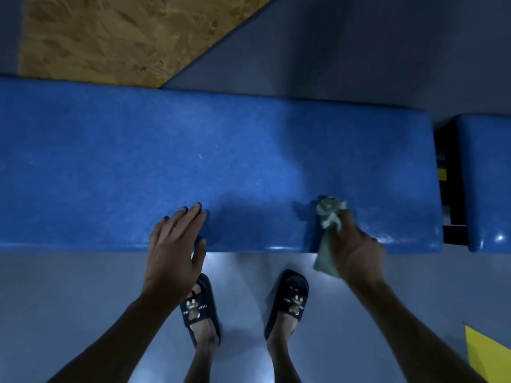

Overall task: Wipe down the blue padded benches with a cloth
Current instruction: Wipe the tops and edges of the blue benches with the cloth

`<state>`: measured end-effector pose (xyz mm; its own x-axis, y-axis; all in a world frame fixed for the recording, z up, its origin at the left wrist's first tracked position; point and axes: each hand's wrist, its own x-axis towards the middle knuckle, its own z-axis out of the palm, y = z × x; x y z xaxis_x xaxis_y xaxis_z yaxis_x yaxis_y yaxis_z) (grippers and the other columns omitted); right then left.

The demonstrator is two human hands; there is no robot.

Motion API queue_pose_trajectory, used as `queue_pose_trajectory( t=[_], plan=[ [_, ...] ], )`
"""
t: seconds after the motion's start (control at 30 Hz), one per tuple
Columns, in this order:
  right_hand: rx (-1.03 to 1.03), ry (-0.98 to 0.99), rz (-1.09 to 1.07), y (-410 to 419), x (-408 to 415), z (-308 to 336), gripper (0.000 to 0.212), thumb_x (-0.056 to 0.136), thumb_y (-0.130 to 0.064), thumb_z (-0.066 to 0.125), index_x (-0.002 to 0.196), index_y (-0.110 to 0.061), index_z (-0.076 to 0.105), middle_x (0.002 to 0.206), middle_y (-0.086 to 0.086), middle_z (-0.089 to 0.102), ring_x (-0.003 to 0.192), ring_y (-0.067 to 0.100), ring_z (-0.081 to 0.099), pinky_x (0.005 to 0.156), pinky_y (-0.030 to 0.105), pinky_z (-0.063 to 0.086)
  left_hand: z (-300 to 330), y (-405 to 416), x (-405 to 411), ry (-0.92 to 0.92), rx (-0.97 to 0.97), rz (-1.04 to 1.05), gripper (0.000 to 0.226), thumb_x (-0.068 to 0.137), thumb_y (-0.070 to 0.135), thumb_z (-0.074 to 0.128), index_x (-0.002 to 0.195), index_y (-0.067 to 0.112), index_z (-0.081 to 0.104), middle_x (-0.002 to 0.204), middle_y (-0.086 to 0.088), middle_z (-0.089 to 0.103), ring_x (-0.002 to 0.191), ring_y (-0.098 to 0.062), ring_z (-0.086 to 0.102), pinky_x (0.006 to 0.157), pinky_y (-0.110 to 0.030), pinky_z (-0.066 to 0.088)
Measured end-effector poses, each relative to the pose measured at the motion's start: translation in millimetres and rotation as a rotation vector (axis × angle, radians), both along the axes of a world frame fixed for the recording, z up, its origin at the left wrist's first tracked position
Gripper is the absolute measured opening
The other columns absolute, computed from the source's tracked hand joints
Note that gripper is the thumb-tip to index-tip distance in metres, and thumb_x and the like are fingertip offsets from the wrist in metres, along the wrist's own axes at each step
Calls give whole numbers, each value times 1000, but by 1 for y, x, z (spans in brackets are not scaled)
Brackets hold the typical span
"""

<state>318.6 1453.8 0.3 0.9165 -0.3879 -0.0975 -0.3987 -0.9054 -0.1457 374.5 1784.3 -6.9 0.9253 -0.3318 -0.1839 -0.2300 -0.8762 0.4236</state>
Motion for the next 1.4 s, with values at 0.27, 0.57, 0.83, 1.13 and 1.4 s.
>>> queue_pose_trajectory(
  t=[0.27, 0.57, 0.83, 1.13, 1.4],
  plan=[
    [145, 28, -167, 110, 17, -12, 49, 78, -17, 62, 126, -20, 52, 79, 8, 70, 58, 36, 66, 49, 38, 51, -2, 12, 6, -60, 17, -7, 49, 94, 24, 47, 142, 16, 51, 153, 1, 43, 142, -24, 37, 115, -50, 30],
    [71, -54, 287, 94, 29, -12, 45, 80, -37, 55, 123, -23, 54, 70, 2, 69, 52, 28, 65, 45, 27, 45, -2, 25, 10, -79, -5, -30, 50, 95, 23, 47, 143, 14, 50, 155, 1, 41, 143, -24, 36, 116, -49, 27],
    [66, -37, -219, 75, 25, -13, 34, 95, -29, 47, 128, -21, 43, 82, 18, 70, 68, 42, 66, 62, 41, 50, -3, 41, 18, -112, 1, -10, 48, 94, 21, 47, 141, 12, 52, 153, -1, 43, 141, -26, 40, 114, -52, 31],
    [264, -73, 247, 261, 59, -12, 29, 76, -27, 49, 104, -24, 49, 60, -2, 63, 41, 21, 60, 37, 22, 40, -2, 63, 20, -114, 1, 27, 49, 91, 9, 46, 140, 12, 51, 153, 2, 43, 140, -26, 40, 114, -50, 30],
    [68, 42, -115, 93, 20, -9, 29, 97, -41, 36, 123, -28, 35, 85, 11, 71, 70, 36, 67, 60, 36, 46, -2, 74, 27, -113, -24, 35, 51, 93, 11, 43, 143, 14, 50, 154, 2, 42, 142, -25, 38, 115, -51, 28]
  ],
)
